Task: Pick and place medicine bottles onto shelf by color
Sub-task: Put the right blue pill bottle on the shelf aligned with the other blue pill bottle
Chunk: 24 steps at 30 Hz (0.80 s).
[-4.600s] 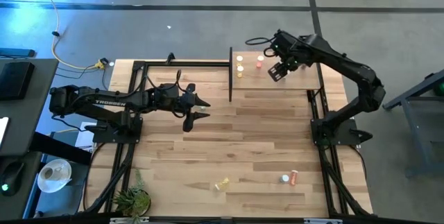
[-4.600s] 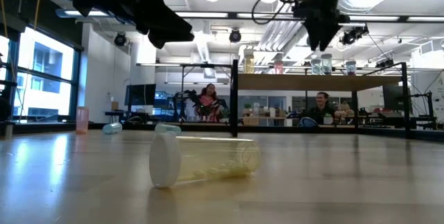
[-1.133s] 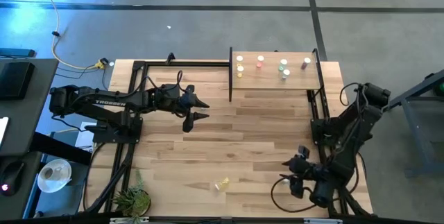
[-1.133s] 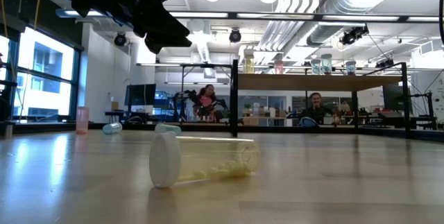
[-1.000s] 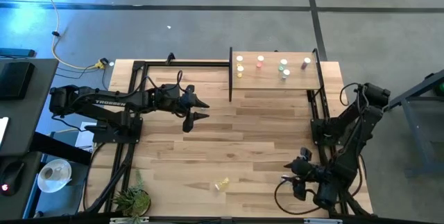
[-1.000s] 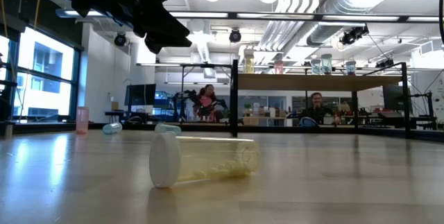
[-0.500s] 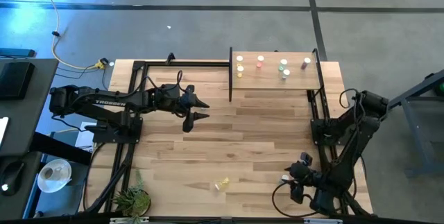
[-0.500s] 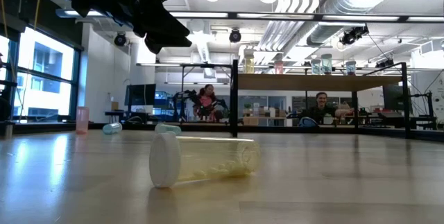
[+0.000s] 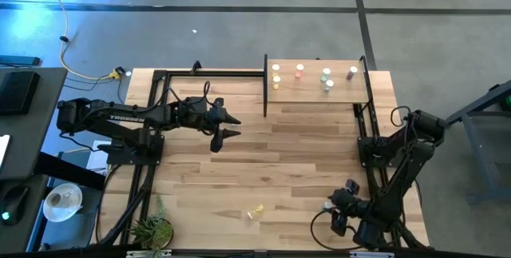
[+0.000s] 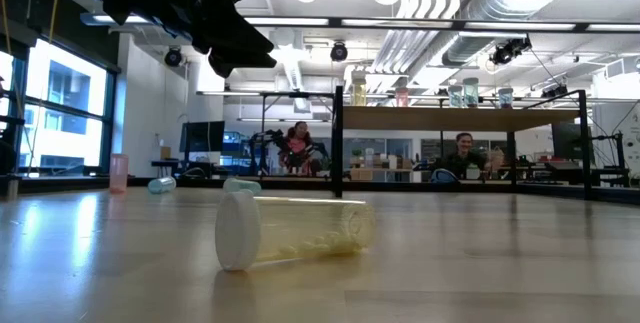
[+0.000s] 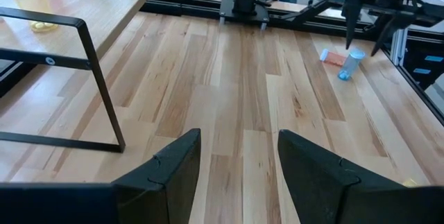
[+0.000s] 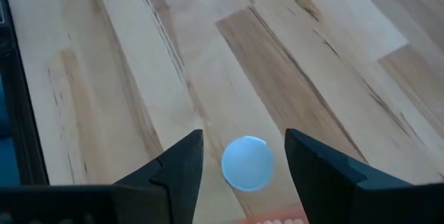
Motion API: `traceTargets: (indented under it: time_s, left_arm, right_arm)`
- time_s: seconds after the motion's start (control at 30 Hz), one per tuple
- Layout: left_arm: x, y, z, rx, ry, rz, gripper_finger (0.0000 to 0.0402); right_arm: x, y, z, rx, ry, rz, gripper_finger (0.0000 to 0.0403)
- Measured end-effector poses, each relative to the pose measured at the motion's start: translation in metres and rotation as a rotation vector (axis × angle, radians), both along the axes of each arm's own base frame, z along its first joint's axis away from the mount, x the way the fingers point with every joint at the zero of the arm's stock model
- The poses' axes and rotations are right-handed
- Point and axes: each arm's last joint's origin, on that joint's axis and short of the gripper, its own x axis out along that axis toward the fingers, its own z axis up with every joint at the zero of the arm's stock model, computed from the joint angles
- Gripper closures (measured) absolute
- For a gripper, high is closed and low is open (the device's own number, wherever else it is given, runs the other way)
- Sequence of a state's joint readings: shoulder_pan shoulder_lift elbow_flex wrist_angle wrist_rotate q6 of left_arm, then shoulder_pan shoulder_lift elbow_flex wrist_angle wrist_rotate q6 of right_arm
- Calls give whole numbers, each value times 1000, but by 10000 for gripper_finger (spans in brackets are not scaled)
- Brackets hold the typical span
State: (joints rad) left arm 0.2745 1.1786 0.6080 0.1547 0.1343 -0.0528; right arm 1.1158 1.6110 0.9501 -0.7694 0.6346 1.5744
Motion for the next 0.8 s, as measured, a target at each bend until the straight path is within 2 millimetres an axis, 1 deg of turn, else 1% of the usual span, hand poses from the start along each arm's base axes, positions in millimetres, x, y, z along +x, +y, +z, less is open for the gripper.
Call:
traceTargets:
  time_s: [0.53,0.8]
  left_arm:
    - [0,0,0,-21,-3,9,218]
    - [0,0,0,-21,-3,9,218]
  right_arm:
    - [-1,-1,-1,8,12,-19,208]
    - [0,3,-14,18,60,-66,208]
